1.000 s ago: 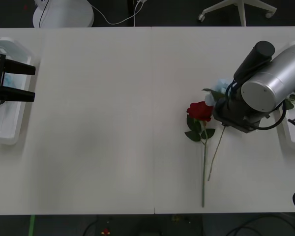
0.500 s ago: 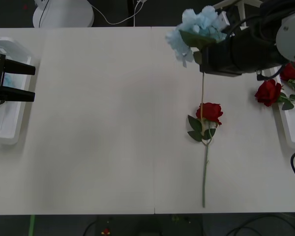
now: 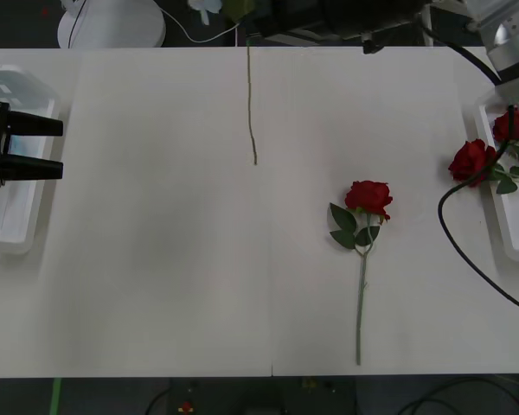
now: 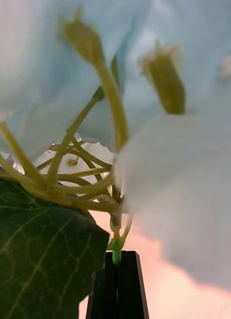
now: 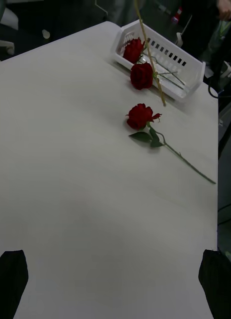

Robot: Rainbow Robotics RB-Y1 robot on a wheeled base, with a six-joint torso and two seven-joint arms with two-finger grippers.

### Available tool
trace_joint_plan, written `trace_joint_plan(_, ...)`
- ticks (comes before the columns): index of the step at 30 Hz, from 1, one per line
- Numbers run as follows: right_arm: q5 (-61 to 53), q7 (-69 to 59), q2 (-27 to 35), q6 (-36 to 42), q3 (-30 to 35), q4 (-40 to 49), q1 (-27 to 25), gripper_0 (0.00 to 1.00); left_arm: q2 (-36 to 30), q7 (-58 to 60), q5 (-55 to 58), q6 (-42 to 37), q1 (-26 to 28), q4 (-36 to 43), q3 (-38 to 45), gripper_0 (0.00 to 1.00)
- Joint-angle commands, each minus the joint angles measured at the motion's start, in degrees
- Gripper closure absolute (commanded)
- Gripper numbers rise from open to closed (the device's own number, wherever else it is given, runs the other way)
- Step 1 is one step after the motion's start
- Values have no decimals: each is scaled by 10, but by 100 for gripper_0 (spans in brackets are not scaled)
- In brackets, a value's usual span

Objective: Put the red flowers into the right box and the blue flowers into the left box

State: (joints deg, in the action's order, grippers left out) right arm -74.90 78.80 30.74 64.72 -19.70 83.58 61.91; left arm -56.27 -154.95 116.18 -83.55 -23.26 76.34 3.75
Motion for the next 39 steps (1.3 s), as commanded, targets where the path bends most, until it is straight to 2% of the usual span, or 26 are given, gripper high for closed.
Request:
trace_joint_plan(1, -1, 11, -60, -10, -8, -6, 51, 100, -3, 0, 55, 21, 7, -1, -23, 0)
trace_joint_plan(7, 34, 8, -118, -43, -14, -13, 66, 100, -3, 0, 110, 51, 7, 0, -46, 0)
trace_joint_plan(11, 40, 2, -152, -101, -33, -22, 66, 100, -3, 34, 157, 68, 3, 4, -64, 0)
trace_joint_plan(17, 48, -2, -176, -130, -39, -46, 68, 100, -3, 69, 224, 108, -6, 19, -103, 0)
trace_joint_plan(31, 25, -10, -177, -154, -40, -50, 71, 100, 0, 79, 267, 154, -47, 20, -177, 0)
trace_joint_plan(39, 19, -12, -174, -154, -40, -50, 71, 100, 36, 84, 267, 191, -77, 20, -201, 0)
